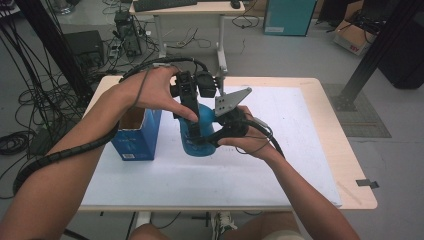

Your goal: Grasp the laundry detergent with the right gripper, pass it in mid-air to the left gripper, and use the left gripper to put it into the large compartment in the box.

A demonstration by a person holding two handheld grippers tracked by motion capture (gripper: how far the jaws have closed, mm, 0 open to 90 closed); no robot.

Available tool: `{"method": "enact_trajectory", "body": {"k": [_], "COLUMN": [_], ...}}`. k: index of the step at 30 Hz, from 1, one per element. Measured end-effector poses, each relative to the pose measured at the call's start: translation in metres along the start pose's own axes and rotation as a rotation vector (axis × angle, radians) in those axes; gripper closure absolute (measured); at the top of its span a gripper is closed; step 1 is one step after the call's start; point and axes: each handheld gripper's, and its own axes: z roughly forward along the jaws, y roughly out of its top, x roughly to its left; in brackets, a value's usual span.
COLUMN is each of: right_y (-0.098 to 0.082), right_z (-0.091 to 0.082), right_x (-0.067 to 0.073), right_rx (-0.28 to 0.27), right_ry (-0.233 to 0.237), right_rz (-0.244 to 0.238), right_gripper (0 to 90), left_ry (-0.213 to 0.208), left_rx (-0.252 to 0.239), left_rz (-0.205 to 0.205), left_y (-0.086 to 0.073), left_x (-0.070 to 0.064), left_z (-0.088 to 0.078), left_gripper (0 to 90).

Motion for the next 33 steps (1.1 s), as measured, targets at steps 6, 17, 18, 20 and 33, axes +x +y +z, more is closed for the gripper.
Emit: {"method": "enact_trajectory", "body": {"k": [6,17,18,20,33], "right_y": [0.0003,0.0007,0.0007,0.0007,0.0005], "right_z": [-0.0003,-0.0009,-0.0011,-0.0011,-0.0015], "right_x": [0.0007,0.0006,0.0006,0.0008,0.0001], "right_rx": [-0.002,0.002,0.001,0.000,-0.002], "right_ry": [-0.002,0.000,0.000,0.000,0.000], "right_rz": [0.014,-0.003,-0.002,0.002,0.002], "right_gripper": [43.9,43.9,43.9,43.9,43.9], "left_ry": [-0.008,0.005,0.004,0.009,0.023], "left_rx": [0.008,-0.006,0.004,0.006,0.015], "left_rz": [-0.004,-0.005,-0.003,0.005,0.010], "left_y": [0.0000,0.0001,-0.0001,0.0001,0.0020], "left_x": [-0.0003,-0.0005,-0.0004,-0.0001,0.0000], "left_z": [-0.0015,-0.0002,-0.0005,-0.0001,0.0014], "left_gripper": [4.8,5.7,6.7,7.2,15.9]}}
